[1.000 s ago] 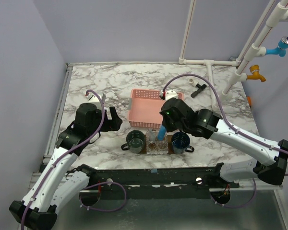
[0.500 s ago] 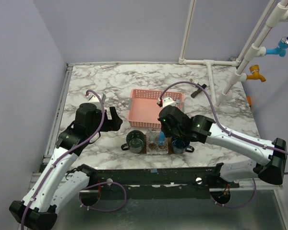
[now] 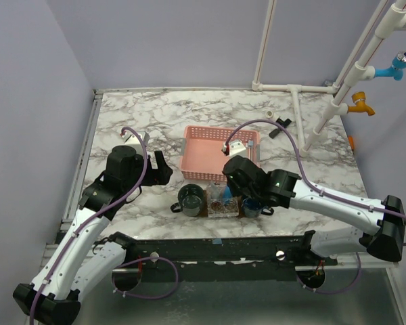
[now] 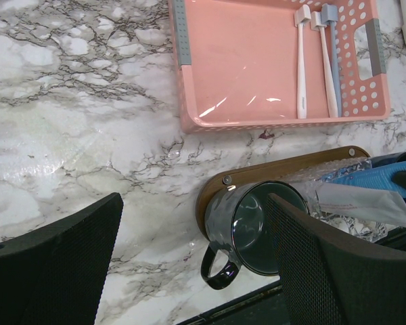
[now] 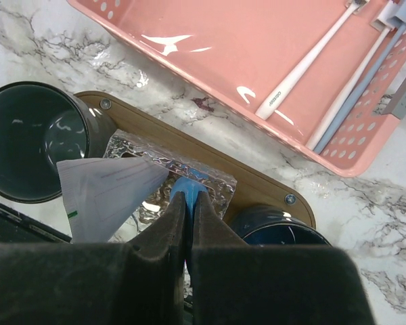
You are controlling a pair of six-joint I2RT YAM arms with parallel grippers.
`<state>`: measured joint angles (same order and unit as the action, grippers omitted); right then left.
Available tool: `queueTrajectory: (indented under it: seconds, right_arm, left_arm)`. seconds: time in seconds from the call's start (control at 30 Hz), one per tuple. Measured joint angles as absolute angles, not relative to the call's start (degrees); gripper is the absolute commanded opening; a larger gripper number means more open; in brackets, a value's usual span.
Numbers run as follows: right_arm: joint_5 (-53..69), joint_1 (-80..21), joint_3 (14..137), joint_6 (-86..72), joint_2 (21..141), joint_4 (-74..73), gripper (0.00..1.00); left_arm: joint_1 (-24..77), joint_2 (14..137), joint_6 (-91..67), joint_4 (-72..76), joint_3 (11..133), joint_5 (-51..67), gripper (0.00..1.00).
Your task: Prepare toiletry sets of a toothbrush and toothpaste on the tray
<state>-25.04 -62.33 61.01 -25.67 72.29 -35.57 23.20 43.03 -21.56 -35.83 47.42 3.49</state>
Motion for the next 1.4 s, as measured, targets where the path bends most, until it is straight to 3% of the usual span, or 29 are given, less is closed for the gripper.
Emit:
queueTrajectory:
  seconds: [0.4, 0.6, 0.8, 1.4]
  right_arm:
    - [-28.1, -64.1, 58.0, -25.9, 71.7, -32.5, 0.01]
    - [-28.9, -64.6, 57.1, -26.2, 71.6, -31.4, 0.12]
    - [-29.6, -65.1, 57.0, -26.6, 71.6, -31.2, 0.32]
    - [-35.5, -65.2, 68.6, -29.6, 70.0, -36.8, 0.42]
  left_arm:
    - [23.2, 43.0, -21.4, -35.8, 47.4, 3.5, 0.85]
    - [23.2, 43.0, -21.4, -35.8, 47.4, 3.5, 0.85]
    - [23.2, 43.0, -21.4, -35.8, 47.4, 3.5, 0.85]
    - [23.2, 43.0, -21.4, -35.8, 47.4, 3.5, 0.85]
